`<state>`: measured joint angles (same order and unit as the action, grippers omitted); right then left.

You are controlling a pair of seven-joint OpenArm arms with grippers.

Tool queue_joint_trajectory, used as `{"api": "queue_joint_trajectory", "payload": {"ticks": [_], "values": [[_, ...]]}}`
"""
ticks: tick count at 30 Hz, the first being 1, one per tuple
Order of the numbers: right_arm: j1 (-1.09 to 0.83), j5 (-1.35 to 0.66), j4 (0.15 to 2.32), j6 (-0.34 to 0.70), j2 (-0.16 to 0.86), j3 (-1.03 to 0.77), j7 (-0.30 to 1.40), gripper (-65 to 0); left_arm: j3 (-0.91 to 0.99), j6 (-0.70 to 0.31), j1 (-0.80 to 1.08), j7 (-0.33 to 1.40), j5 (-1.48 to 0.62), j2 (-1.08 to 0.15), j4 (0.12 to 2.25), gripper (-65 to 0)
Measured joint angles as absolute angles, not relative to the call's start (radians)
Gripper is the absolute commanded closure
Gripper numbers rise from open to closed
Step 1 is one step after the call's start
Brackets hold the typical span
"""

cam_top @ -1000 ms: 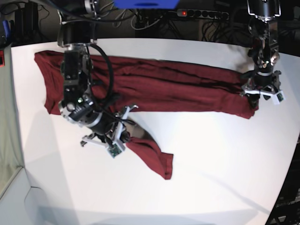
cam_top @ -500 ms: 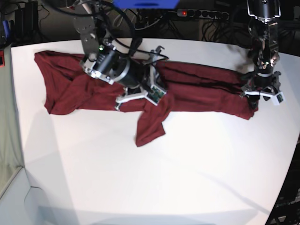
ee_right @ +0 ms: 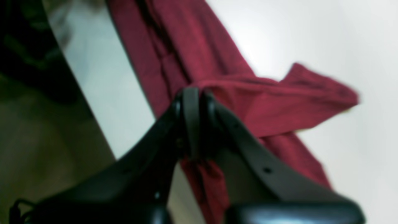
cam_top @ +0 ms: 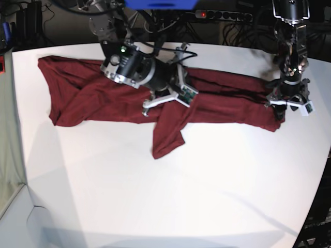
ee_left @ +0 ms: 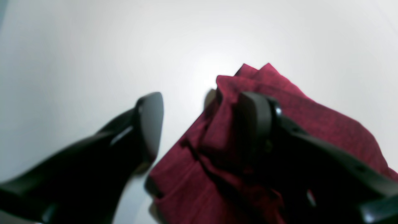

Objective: Layout the t-shirt on the table in an organized manner, then fold the t-shirt properly
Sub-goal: 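Lift the sleeve with the right gripper and lay it across the strip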

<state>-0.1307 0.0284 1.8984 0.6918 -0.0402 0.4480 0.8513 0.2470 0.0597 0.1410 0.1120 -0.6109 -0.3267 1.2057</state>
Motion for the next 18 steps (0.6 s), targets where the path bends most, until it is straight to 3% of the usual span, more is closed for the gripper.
{"api": "queue_joint_trajectory", "payload": {"ticks": [6,10,15,18], "values": [[-0.115,0.026,1.855,0.692,-0.008,0.482,0.849,-20.3,0.247,0.060,0.141,0.120,-0.611,-0.327,1.212,-37.1],[-0.120,0.028,1.943,0.691,0.023,0.480,0.854,-21.0,0.247,0.060,0.141,0.123,-0.612,-0.327,1.214,-38.8],[-0.117,0.018,2.003,0.693,0.039,0.397,0.834,-21.0,0.247,0.063,0.157,0.156,-0.616,-0.326,1.264,-51.4],[-0.118,0.025,2.001,0.695,0.050,0.298,0.846,-21.0,0.255,0.067,0.186,0.167,-0.620,-0.326,1.317,-55.1]]}}
